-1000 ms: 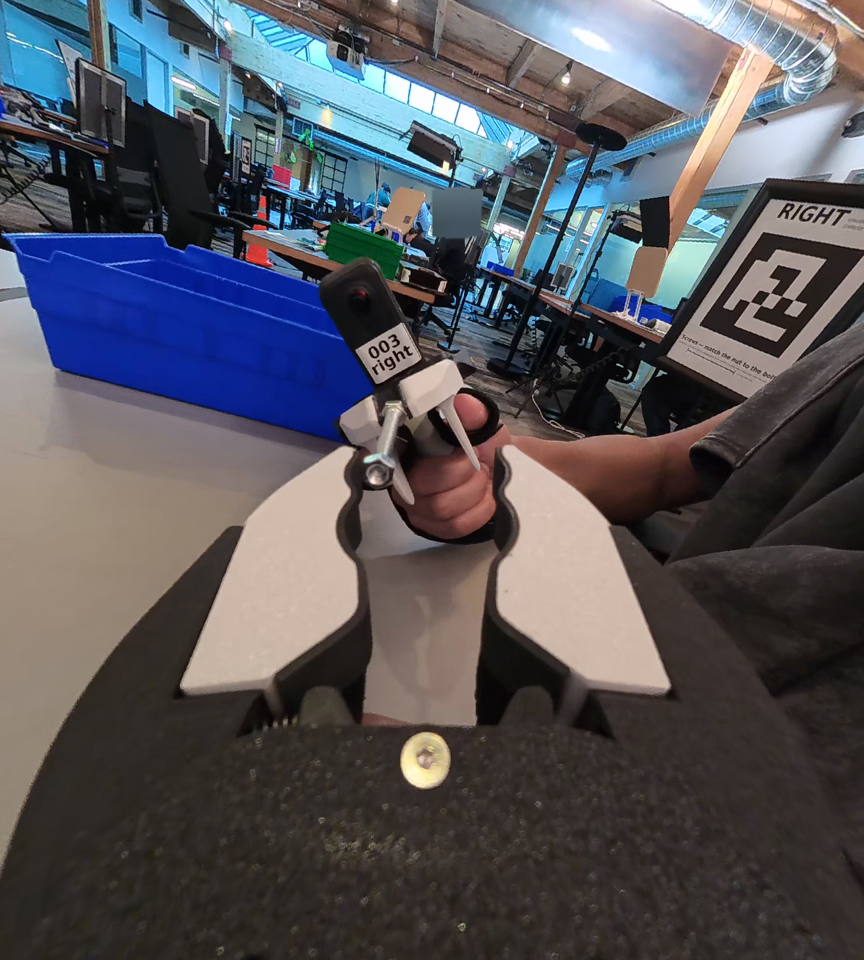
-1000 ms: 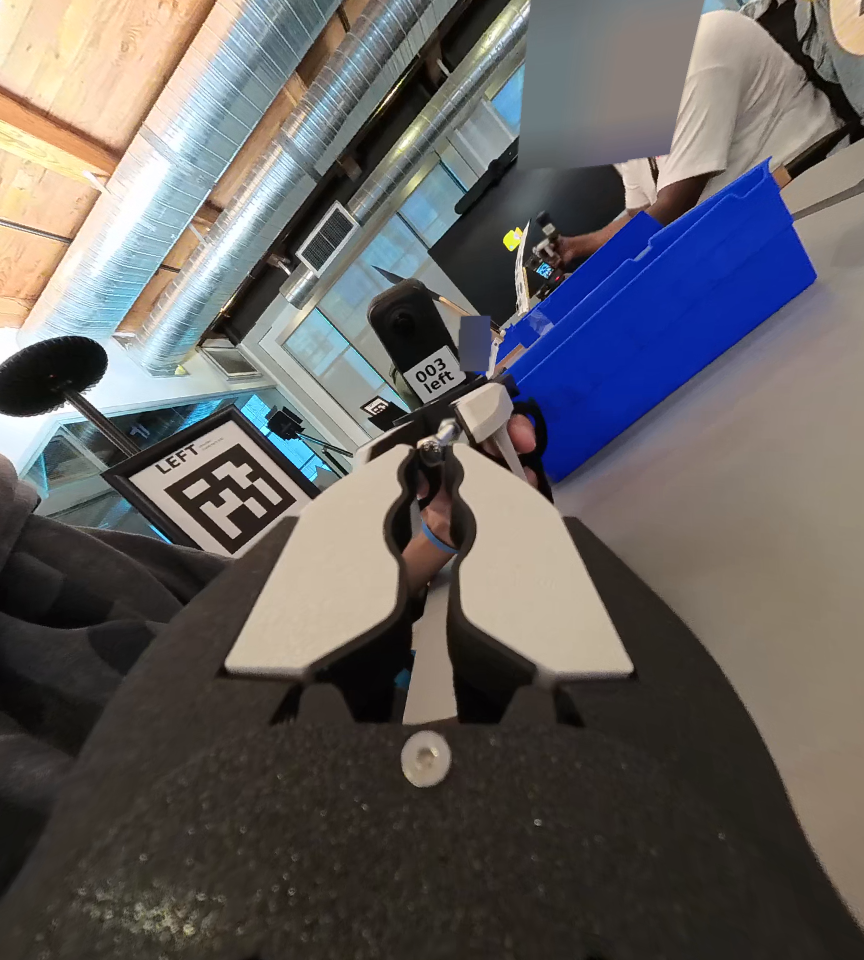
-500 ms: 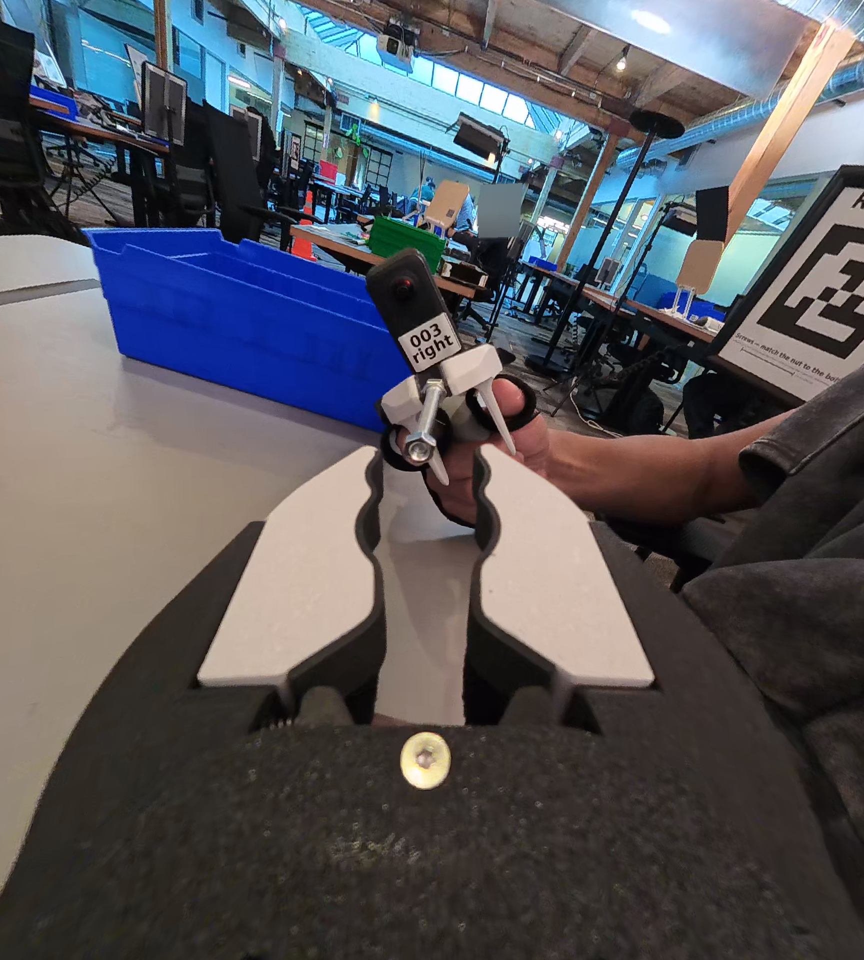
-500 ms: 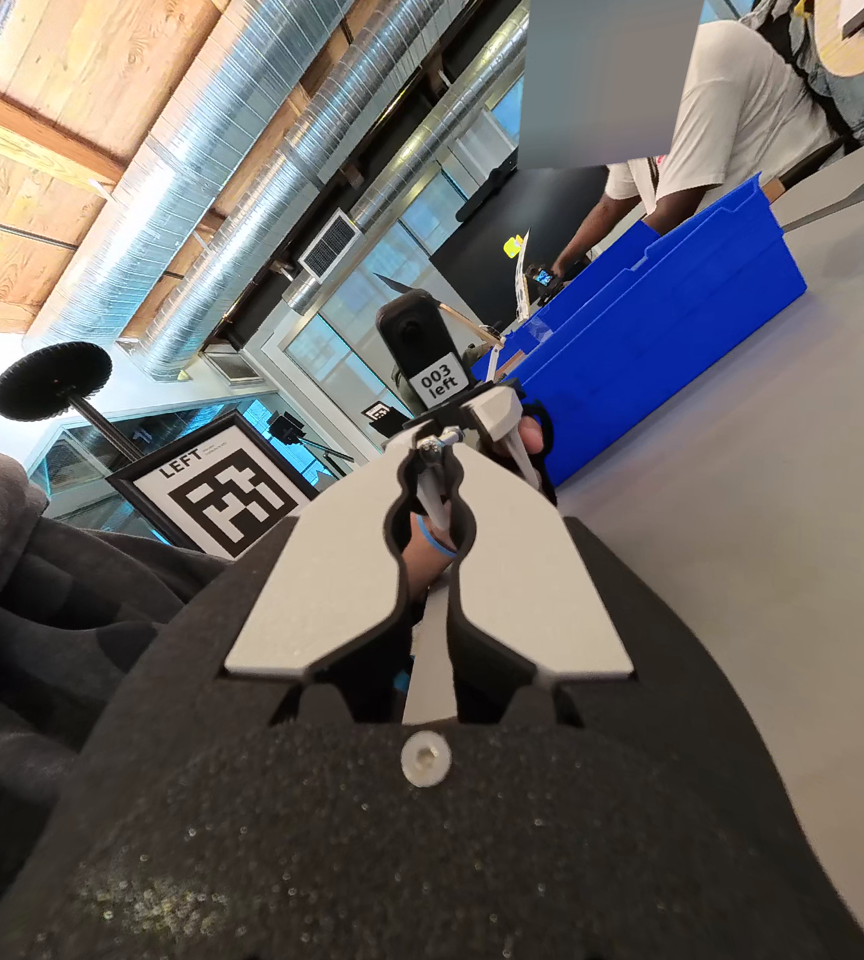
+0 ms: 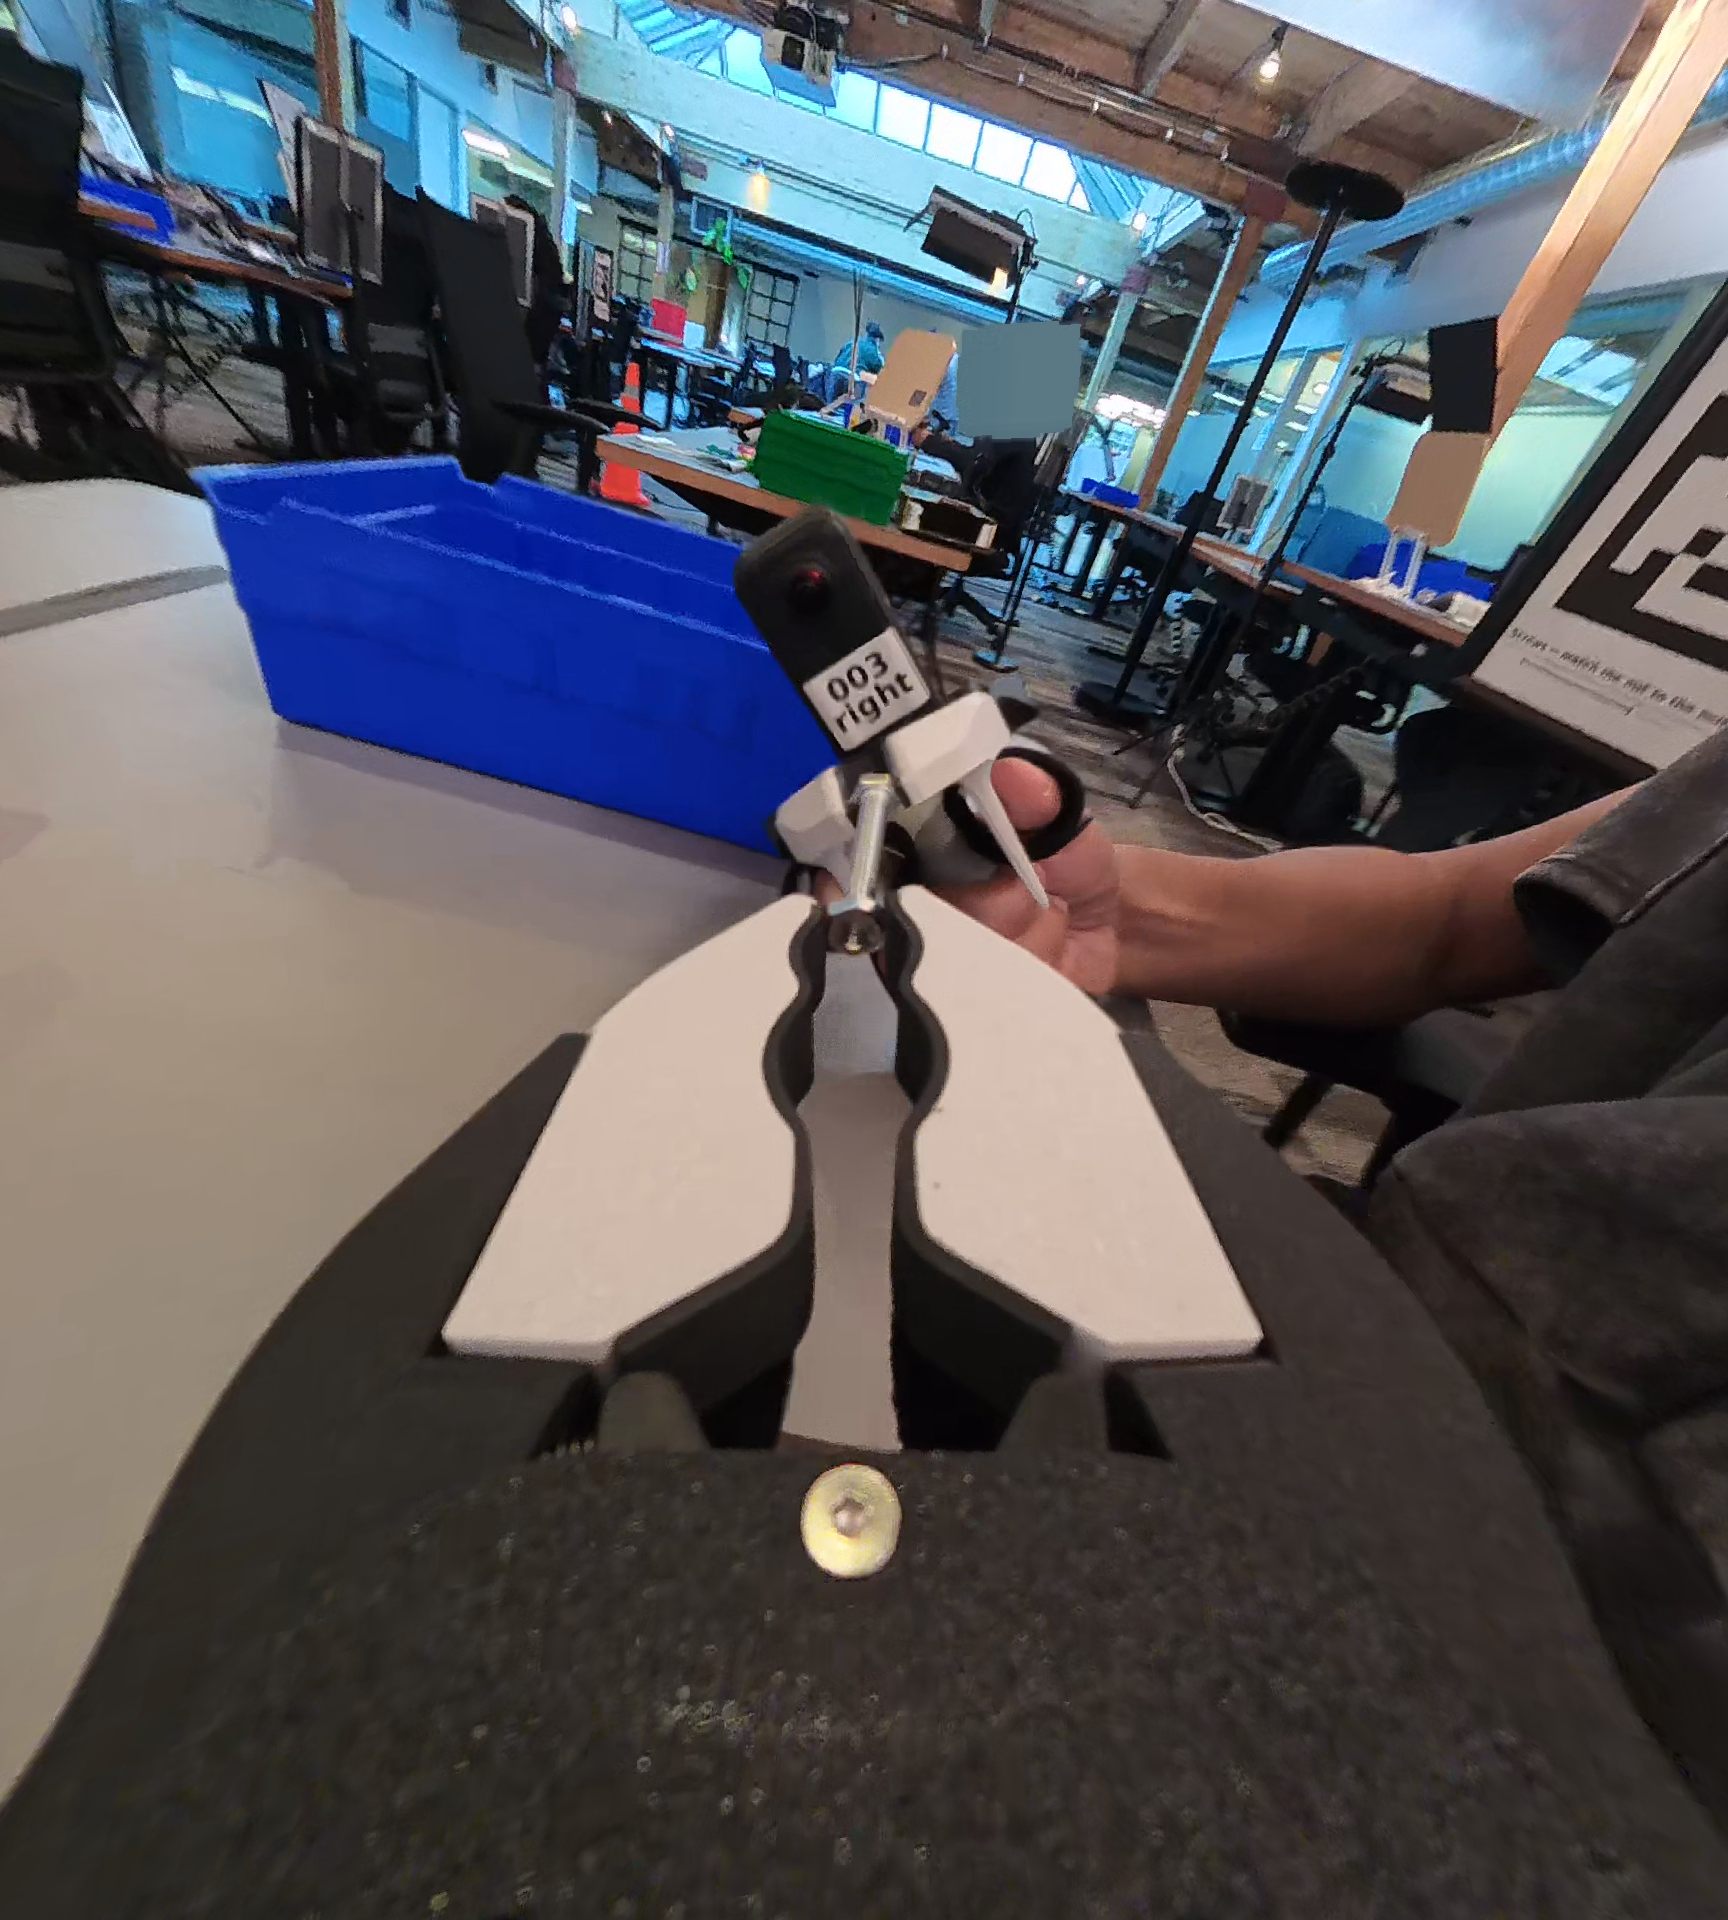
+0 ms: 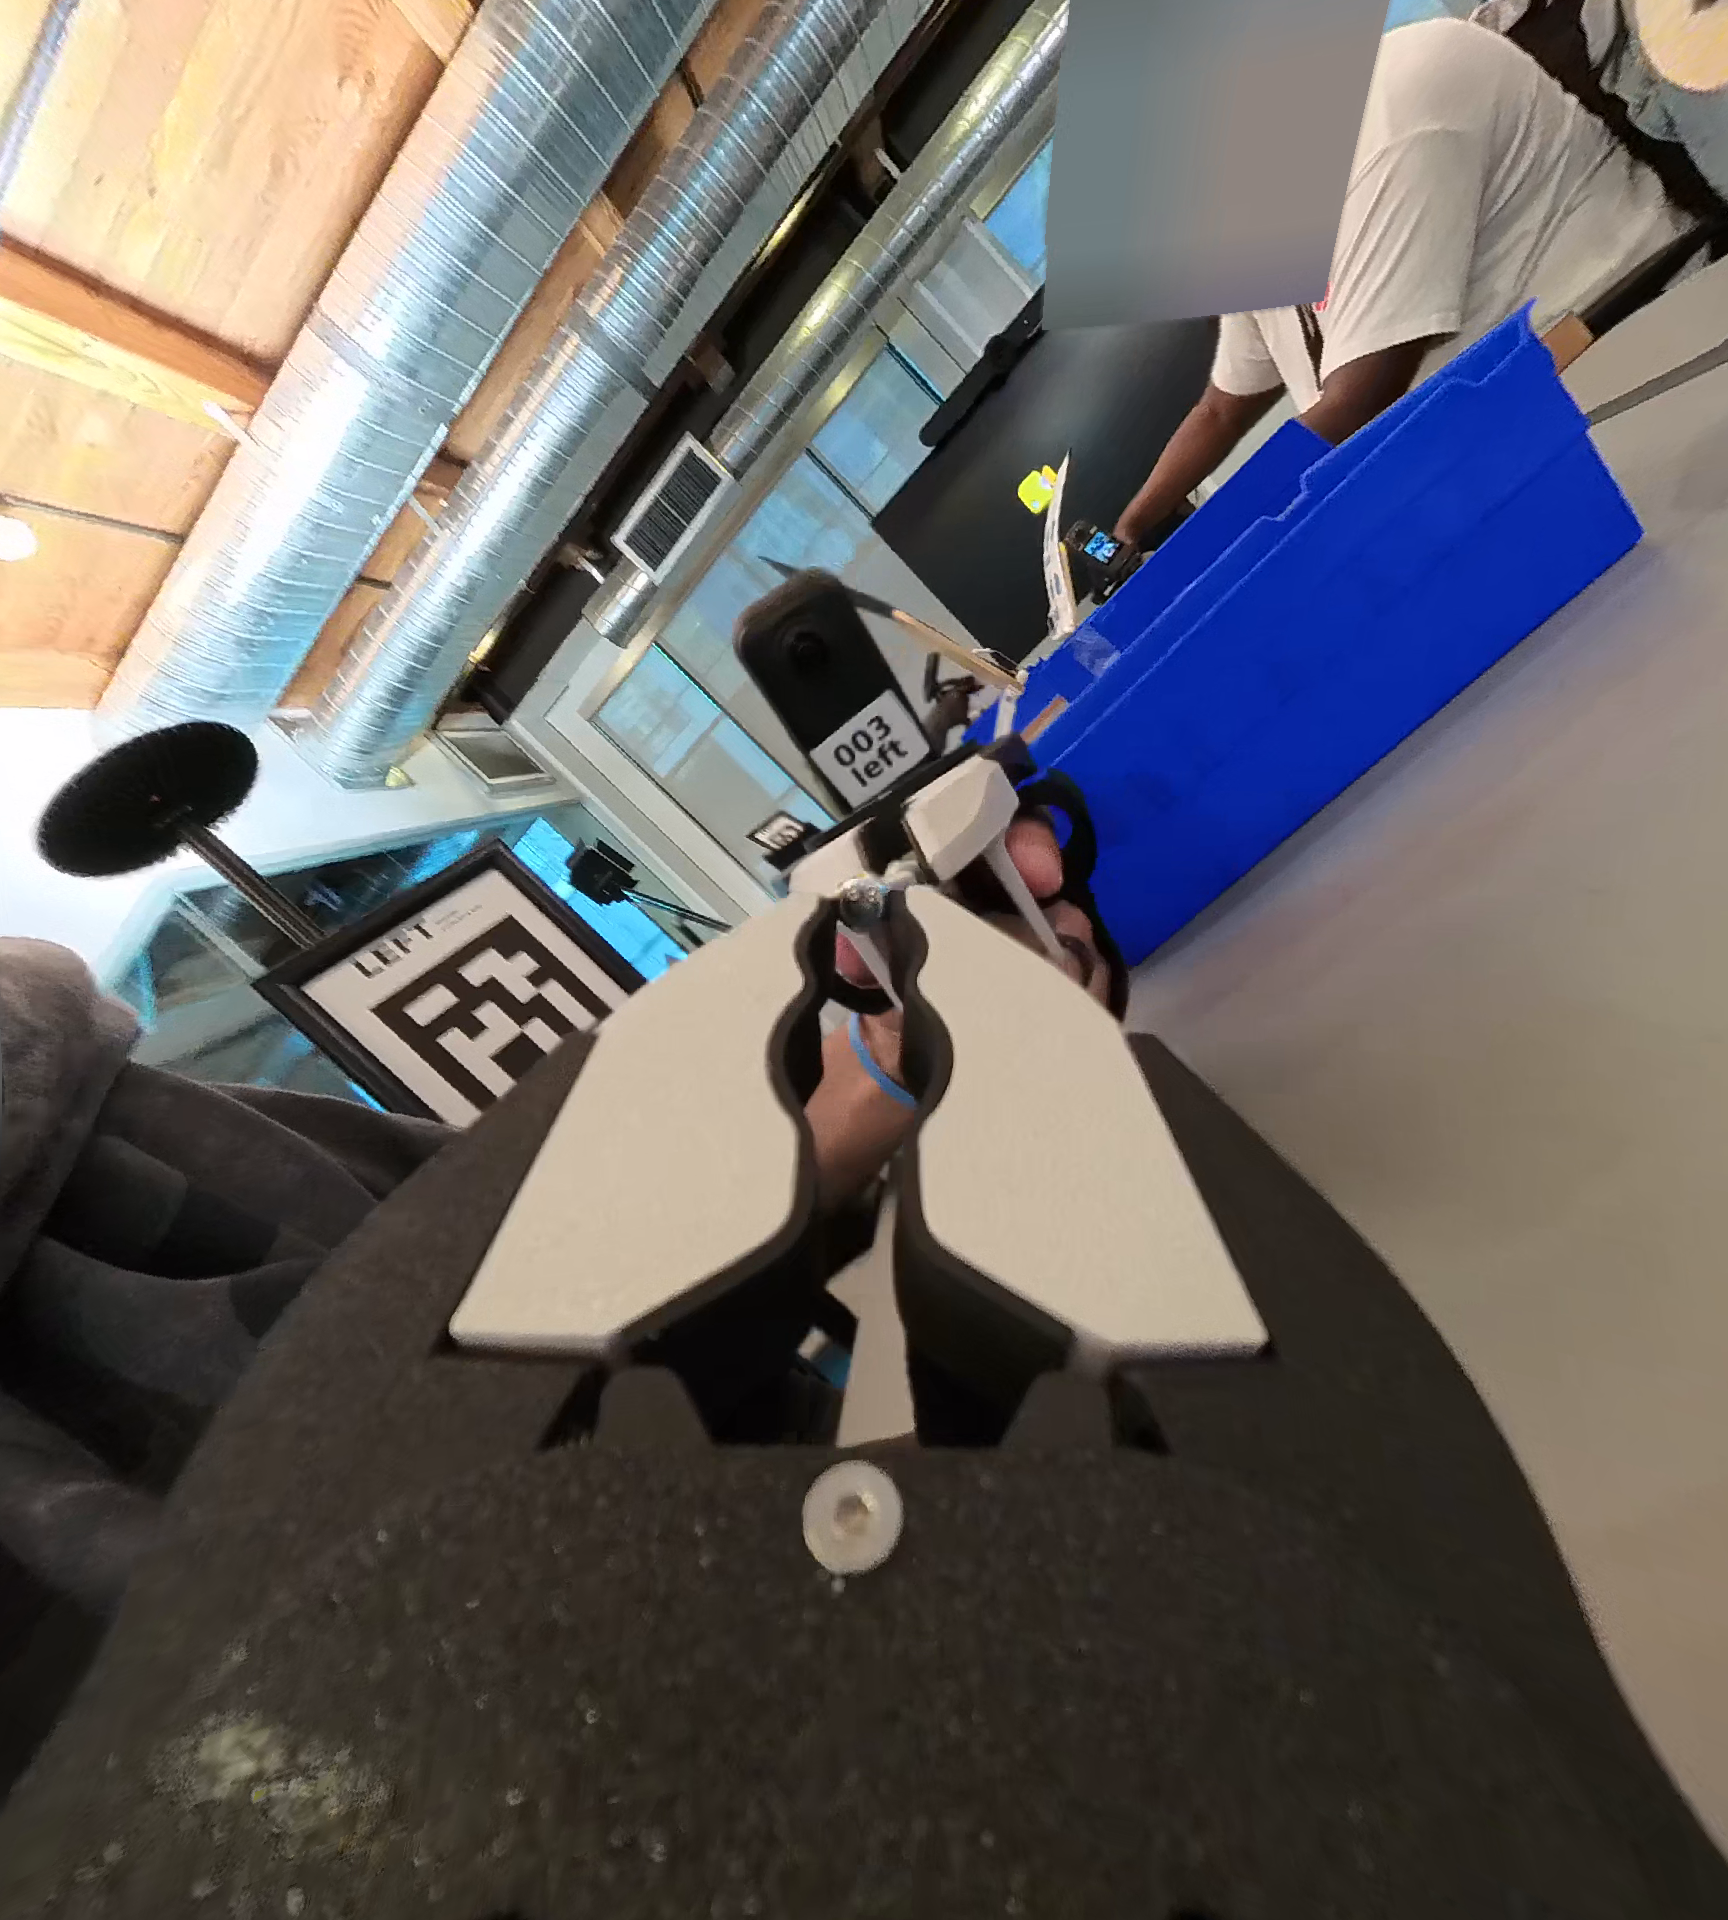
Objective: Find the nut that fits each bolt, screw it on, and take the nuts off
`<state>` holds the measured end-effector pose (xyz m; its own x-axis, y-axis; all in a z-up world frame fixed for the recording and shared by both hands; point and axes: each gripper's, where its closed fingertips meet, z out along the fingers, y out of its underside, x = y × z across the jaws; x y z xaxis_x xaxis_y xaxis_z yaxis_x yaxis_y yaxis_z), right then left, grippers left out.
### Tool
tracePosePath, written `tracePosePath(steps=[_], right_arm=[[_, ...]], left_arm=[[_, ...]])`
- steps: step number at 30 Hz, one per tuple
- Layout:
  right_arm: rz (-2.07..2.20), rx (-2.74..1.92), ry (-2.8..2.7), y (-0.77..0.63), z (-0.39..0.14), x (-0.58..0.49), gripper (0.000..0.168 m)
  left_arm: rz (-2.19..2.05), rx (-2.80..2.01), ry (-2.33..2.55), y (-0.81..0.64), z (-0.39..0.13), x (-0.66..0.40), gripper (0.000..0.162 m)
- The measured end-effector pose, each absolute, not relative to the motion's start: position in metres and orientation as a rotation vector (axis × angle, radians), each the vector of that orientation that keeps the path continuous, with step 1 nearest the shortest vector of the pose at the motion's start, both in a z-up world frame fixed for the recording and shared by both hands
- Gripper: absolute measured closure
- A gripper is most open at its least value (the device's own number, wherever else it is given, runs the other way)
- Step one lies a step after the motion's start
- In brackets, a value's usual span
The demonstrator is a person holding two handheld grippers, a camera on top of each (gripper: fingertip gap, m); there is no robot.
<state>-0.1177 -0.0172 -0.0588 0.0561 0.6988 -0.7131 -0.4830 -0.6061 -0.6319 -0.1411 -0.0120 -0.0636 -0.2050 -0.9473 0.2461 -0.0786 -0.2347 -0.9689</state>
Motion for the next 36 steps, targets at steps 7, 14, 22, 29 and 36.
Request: tracePosePath(steps=[7, 14, 22, 29, 36], right_arm=[[1.928, -1.446, 0.004, -0.012, -0.060, -0.117, 0.158], [1.959, -1.475, 0.045, -0.013, -0.059, -0.119, 0.160], [1.722, -1.540, -0.270, -0.022, -0.057, -0.126, 0.152], [1.090, -1.573, -0.731, -0.032, -0.071, -0.122, 0.136], [1.244, -1.589, -0.646, -0.029, -0.071, -0.119, 0.145]], left_arm=[[-1.046, -1.136, 1.409, -0.010, -0.064, -0.142, 0.152], [-0.865, -1.065, 1.445, -0.009, -0.065, -0.143, 0.152], [-1.127, -1.154, 1.449, -0.016, -0.059, -0.150, 0.152], [-1.202, -1.182, 1.493, -0.024, -0.064, -0.150, 0.152], [-1.182, -1.177, 1.507, -0.026, -0.067, -0.148, 0.152]])
